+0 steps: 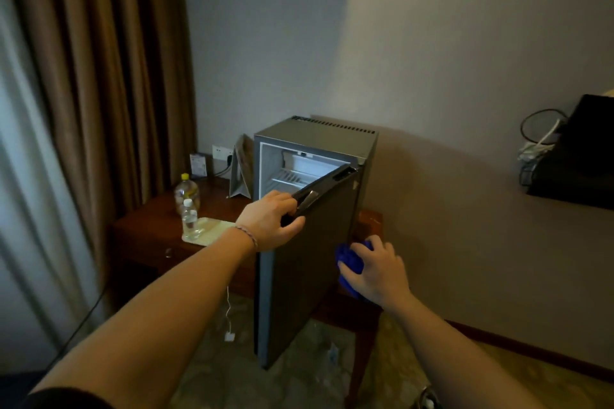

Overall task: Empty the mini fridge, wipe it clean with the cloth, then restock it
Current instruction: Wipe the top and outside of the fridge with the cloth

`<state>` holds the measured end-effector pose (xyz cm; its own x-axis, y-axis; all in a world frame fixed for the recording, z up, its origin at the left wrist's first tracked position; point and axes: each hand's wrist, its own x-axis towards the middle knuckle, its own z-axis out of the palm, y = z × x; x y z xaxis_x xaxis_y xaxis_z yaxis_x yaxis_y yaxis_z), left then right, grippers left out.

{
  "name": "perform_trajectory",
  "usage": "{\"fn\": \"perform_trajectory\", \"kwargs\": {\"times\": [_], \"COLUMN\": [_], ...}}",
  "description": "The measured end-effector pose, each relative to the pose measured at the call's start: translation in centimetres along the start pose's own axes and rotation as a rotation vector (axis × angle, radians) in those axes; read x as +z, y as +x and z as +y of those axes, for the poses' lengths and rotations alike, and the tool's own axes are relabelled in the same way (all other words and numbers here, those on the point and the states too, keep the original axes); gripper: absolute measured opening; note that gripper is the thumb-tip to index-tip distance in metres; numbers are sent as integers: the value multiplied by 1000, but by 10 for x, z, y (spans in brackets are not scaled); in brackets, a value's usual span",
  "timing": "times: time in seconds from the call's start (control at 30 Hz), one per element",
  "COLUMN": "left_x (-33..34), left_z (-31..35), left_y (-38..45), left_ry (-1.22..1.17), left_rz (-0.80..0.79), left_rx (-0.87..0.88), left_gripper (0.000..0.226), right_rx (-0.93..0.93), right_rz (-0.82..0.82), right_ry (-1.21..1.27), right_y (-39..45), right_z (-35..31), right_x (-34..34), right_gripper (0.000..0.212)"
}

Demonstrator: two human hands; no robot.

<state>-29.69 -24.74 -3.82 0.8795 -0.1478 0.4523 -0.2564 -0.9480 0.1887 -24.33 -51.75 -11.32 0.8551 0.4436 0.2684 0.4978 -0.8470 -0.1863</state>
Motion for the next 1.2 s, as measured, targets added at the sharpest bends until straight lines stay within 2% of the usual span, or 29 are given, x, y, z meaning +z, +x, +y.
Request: {"fn": "perform_trajectory", "kwargs": {"times": [0.13,0.5,0.7,0.93,1.2], "left_x": [-4,-3,8,31,57], "left_z": [-52,-165,-220,-259,-286], "left_y": [2,78,135,202,250], "left_ry": [67,153,101,135,80], "left_rz": [46,-122,-123,-64,184], "left_rx": [-107,-215,-244,-194,-154], "left_gripper": [18,38,35,39,53], "right_rx": [-12,44,-14,-77,-138], "right_rz": [25,133,137,310,286], "right_ry": [2,-53,-217,-165,-68], "right_y": [35,137,194,306,416], "right_z": [-31,-85,-78,-53,-41], "right_x": [2,8,-6,-30,-29], "right_gripper": [59,54,55,46,51]}}
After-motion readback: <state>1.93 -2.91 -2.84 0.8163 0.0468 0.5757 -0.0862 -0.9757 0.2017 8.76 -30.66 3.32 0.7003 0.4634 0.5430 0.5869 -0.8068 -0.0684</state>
